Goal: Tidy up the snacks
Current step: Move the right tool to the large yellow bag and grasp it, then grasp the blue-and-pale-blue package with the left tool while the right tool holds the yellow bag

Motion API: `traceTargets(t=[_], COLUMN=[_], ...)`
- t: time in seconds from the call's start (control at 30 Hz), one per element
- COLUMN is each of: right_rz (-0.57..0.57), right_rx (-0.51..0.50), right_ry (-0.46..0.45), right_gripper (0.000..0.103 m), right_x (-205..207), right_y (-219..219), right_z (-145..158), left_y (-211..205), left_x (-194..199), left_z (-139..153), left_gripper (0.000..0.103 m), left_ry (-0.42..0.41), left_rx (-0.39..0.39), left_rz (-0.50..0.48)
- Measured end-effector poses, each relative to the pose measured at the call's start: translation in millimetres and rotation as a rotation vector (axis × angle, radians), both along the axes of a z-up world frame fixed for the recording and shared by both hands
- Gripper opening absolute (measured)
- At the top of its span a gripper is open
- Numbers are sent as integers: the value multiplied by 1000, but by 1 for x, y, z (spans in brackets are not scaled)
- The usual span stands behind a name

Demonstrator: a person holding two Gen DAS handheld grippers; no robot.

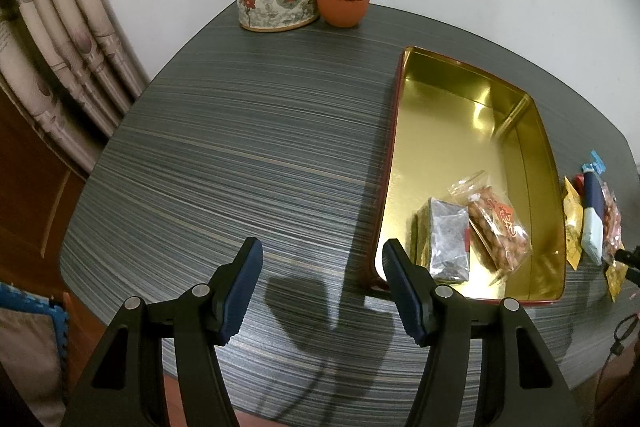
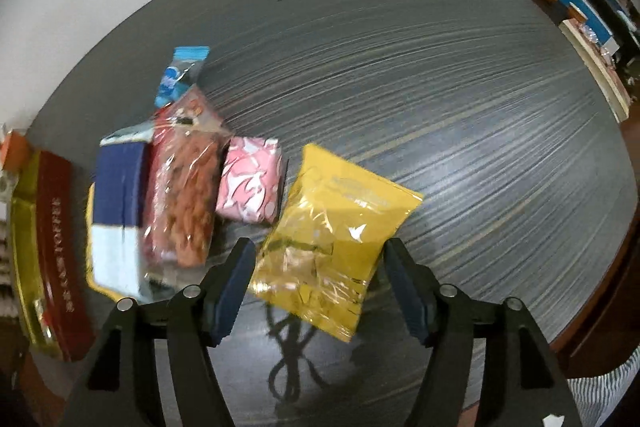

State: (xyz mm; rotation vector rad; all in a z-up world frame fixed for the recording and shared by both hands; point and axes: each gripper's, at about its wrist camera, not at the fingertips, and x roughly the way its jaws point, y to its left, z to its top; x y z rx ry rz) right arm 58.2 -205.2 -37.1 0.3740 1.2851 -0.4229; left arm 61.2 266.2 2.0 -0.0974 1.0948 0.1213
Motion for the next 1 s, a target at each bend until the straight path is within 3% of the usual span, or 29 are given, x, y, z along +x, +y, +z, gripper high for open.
traceTargets(t=[0.3, 0.53, 0.7, 1.0], right_rz=[101, 201, 278, 327], right_rx=[-65, -65, -69, -80], right_ry=[-7, -52, -115, -199], right_gripper=[59, 61, 56, 52], right_x=[18, -14, -33, -48], right_y=[12, 16, 16, -4], right_z=[-4, -5, -2, -7], left_y=[-9, -29, -64, -149], left_x=[0, -6, -10, 2], left_z=[2, 15, 21, 26], left_gripper=[63, 63, 63, 63], left_ry=[-11, -62, -60, -29], left_rx=[29, 28, 32, -26], left_rz=[-22, -62, -133, -280])
